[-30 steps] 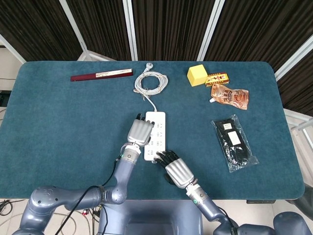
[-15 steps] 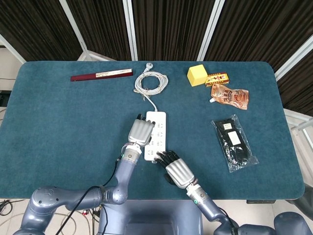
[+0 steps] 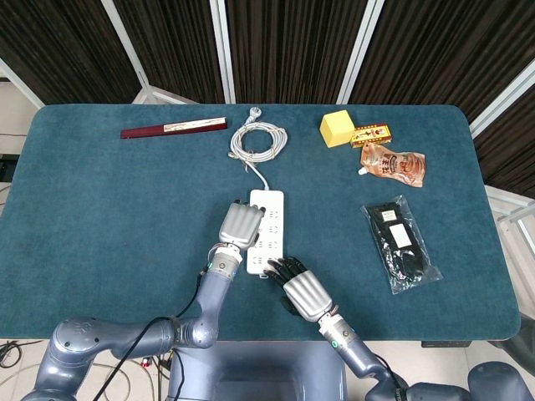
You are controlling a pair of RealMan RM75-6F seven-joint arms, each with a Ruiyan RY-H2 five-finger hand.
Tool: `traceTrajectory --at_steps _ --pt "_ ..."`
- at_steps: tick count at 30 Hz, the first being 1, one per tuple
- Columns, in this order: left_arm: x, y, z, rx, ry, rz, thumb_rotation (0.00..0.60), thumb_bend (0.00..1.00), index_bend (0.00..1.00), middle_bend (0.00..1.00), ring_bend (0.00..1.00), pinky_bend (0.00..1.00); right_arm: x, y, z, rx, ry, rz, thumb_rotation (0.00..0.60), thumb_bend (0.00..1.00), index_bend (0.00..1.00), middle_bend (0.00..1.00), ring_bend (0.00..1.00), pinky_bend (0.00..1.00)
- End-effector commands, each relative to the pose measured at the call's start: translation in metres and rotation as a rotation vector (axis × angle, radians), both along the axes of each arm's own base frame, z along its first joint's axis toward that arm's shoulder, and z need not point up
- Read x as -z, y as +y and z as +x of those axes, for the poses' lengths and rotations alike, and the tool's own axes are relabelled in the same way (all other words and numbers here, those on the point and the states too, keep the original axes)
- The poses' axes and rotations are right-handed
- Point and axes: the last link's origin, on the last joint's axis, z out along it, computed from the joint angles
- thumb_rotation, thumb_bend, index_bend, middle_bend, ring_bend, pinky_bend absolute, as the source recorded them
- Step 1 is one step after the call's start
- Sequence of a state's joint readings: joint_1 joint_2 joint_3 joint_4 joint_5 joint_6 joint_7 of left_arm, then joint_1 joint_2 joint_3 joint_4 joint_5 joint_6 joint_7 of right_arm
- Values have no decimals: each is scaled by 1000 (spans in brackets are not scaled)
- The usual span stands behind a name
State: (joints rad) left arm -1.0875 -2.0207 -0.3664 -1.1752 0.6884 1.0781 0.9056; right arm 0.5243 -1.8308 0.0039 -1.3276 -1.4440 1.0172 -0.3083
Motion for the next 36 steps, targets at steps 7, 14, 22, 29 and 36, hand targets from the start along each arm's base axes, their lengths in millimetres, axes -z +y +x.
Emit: traceTrajectory --at_steps 7,14,22,29,36 --pt "-1 0 2 2 -13 1 600 360 792 827 524 469 1 1 0 -3 2 2 600 491 197 280 156 149" --pt "-1 -1 5 7 -31 0 600 360 795 828 531 472 2 2 -1 -1 7 6 600 491 197 280 156 149" --pt "-1 -1 13 24 -46 -5 600 360 797 829 564 501 3 2 0 -2 4 6 600 491 197 280 156 149" --pt "0 -3 13 22 -51 -8 600 360 799 834 577 517 3 2 0 -2 5 4 600 491 197 280 156 149" --pt "-2 -3 7 14 -41 -6 600 360 803 838 592 538 3 3 1 -4 3 7 600 491 197 280 156 149"
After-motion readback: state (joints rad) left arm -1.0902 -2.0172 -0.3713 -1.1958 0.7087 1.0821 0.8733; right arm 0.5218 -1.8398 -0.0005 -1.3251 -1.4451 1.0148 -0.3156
